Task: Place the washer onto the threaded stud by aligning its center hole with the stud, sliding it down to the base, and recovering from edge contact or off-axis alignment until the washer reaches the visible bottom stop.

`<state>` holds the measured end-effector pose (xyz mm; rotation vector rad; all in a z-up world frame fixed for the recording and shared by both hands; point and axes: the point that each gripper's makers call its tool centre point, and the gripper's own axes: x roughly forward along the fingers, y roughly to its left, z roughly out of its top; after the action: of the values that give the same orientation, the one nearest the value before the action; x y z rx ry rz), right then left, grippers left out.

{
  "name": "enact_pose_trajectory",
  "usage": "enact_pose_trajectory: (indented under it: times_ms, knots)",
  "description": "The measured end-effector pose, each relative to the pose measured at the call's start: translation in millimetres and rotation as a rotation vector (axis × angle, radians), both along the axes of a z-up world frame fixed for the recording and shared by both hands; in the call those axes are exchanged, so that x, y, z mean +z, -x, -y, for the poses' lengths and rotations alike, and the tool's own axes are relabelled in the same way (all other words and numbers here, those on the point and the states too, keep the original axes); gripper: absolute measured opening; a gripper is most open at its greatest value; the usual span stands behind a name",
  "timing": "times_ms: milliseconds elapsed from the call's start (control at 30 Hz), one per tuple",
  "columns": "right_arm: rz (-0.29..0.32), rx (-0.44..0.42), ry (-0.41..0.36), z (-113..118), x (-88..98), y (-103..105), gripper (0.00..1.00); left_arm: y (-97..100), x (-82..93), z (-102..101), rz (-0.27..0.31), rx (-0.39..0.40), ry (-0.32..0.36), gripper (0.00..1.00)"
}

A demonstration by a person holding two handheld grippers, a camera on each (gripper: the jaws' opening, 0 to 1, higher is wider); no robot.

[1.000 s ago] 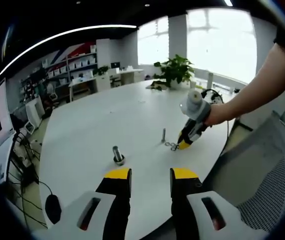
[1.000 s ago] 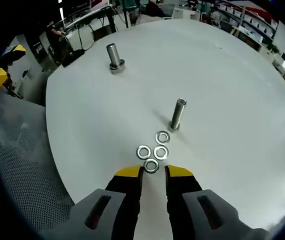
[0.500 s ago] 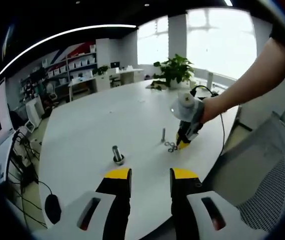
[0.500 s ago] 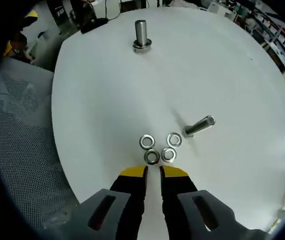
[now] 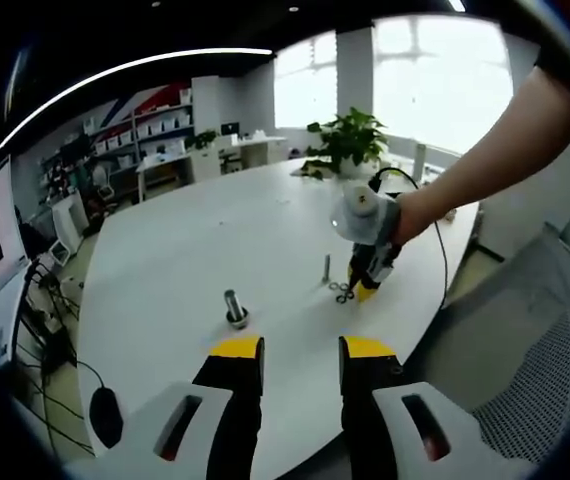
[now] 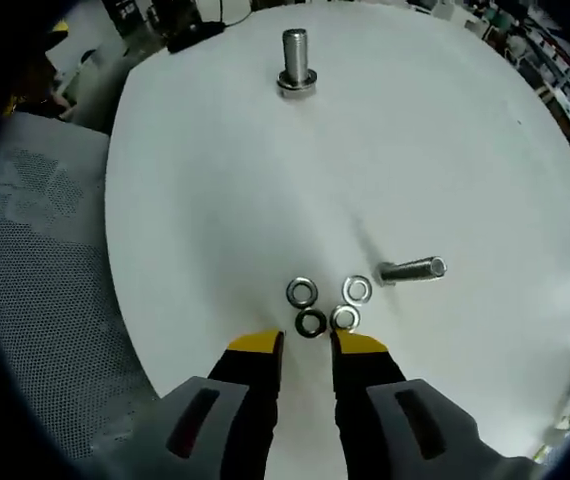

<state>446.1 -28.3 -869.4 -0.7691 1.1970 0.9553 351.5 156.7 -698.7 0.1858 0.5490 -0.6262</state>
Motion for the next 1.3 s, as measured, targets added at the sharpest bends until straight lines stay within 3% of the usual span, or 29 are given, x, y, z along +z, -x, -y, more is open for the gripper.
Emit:
enact_pose_trajectory:
  times_ms: [600,867,1067,1300]
  knots:
    - [0.005,0.072,0.012,-6.6,-1.0,-5.3,0.16,-0.7,-3.0,-1.4,-0.018,0.008,0.003,0.27]
    - [-0.011,0.101,0.083,-8.2,-0.9,-4.0,0.15,-0.5,-3.7,-2.2,-0.023,0.012,0.001,0.27]
    - [0.002,0.182,0.198,-11.8,0.3,-0.4,0.14,-0.8,-3.6,-3.3,-0.023,0.017,-0.002,0.27]
    - [0.005,0.151,0.188,-9.5,-0.3,-1.8,0.14,-1.3,-3.1,-5.0,-0.021,0.025,-0.002,0.26]
